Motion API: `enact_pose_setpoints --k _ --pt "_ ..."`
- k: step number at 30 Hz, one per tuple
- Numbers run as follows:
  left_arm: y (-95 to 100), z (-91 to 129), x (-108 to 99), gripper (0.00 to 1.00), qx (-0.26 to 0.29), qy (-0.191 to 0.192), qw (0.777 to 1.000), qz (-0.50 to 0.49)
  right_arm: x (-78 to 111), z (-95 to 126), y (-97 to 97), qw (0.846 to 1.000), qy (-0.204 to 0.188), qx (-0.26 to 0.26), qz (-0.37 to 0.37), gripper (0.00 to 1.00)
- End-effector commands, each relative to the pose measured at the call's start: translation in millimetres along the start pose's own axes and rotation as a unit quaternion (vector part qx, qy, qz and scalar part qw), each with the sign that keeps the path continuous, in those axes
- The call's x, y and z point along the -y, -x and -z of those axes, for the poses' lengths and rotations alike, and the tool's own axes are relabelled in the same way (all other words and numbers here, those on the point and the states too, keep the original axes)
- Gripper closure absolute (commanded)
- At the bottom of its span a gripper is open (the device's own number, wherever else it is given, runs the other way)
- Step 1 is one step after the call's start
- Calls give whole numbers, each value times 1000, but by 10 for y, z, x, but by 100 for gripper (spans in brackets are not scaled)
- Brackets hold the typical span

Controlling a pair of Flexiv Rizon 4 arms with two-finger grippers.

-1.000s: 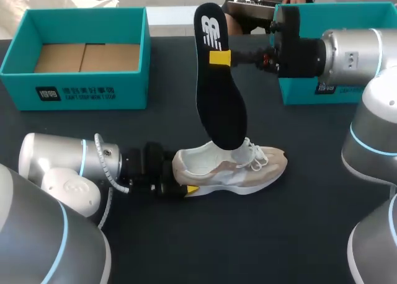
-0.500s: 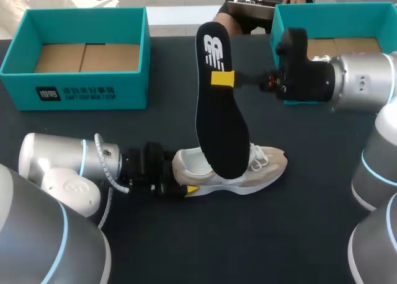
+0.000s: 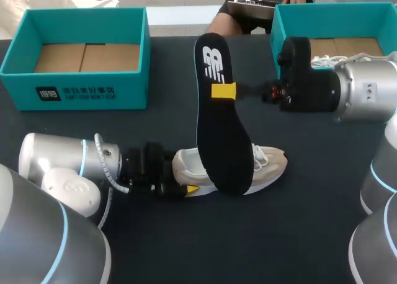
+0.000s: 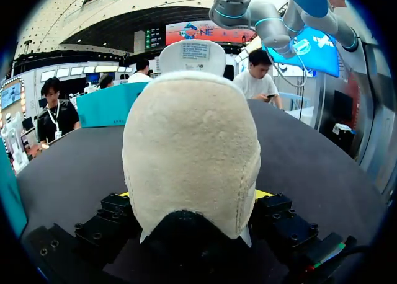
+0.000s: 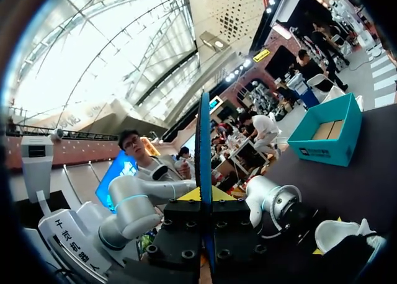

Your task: Take the shoe out of the shoebox, open the shoe tongue, remove and reinsert the insole, then place the shoe into the shoebox

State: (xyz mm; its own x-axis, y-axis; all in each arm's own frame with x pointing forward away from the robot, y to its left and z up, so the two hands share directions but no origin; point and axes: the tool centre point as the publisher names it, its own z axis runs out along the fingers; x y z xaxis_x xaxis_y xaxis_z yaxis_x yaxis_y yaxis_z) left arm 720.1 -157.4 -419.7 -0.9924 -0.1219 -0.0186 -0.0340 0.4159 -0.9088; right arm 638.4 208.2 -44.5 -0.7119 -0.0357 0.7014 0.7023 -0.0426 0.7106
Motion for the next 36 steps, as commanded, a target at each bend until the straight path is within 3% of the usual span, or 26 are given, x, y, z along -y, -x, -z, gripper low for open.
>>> enact_pose_setpoints --k 1,15,28,29,30,31,36 --pt "2 -3 -13 100 0 1 1000 0 11 43 -66 1000 -6 5 -3 100" --pt "2 -3 -13 100 0 1 1000 0 56 84 -126 1000 -28 1 -7 100" --pt "21 31 -3 100 -1 2 1000 1 56 87 -132 1000 -25 2 -3 100" --pt "30 63 6 96 0 10 1000 5 56 87 -132 1000 -25 2 -3 100" --pt "34 91 14 56 1 18 1000 11 56 87 -132 1000 -25 2 -3 100" --pt "32 124 22 0 3 22 1000 16 56 87 -132 1000 -25 2 -3 100" --pt "-1 271 110 0 -2 78 997 29 56 87 -132 1000 -25 2 -3 100"
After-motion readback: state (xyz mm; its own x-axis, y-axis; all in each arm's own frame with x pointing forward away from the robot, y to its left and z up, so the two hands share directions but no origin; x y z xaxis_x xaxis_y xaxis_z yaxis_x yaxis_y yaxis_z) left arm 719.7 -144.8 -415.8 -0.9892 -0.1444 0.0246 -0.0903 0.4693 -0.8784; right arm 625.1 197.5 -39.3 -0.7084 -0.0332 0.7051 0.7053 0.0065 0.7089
